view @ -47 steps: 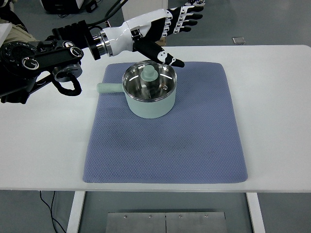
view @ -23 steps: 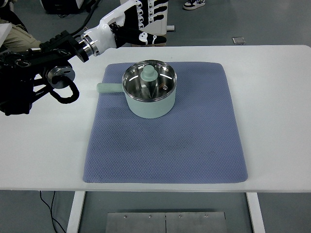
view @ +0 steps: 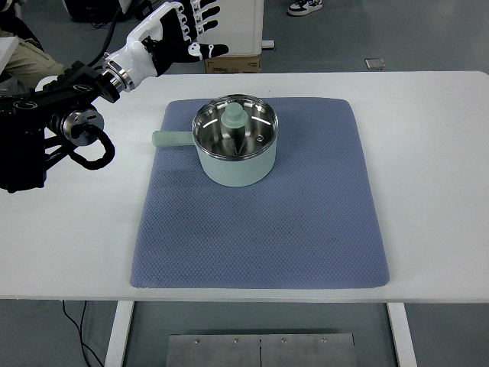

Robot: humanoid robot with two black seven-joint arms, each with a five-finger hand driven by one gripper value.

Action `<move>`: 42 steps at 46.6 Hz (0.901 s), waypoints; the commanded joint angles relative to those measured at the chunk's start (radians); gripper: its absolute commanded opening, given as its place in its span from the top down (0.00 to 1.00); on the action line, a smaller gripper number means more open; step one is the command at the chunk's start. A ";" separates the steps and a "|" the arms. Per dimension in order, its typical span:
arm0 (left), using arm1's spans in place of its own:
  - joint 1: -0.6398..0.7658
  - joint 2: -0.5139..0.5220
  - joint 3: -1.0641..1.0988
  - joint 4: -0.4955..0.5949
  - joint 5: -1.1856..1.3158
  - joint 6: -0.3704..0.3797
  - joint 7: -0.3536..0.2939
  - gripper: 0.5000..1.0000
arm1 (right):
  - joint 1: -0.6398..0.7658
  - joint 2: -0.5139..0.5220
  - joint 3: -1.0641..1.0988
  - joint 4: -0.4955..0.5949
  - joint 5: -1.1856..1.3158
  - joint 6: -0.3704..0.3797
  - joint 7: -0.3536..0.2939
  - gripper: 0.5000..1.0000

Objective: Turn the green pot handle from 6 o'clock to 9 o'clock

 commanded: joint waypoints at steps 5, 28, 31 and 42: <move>0.039 0.002 -0.007 0.014 -0.038 0.011 0.000 0.00 | 0.000 0.000 0.001 0.000 0.000 0.000 0.000 0.00; 0.119 0.002 -0.070 0.040 -0.127 0.049 0.000 0.00 | 0.000 0.000 -0.001 0.000 0.000 0.000 0.000 0.00; 0.137 0.000 -0.072 0.046 -0.127 0.049 0.000 0.00 | 0.000 0.000 0.001 0.000 0.000 0.000 0.000 0.00; 0.180 -0.009 -0.084 0.075 -0.156 0.059 0.000 0.00 | 0.000 0.000 0.001 0.000 0.000 0.000 0.000 0.00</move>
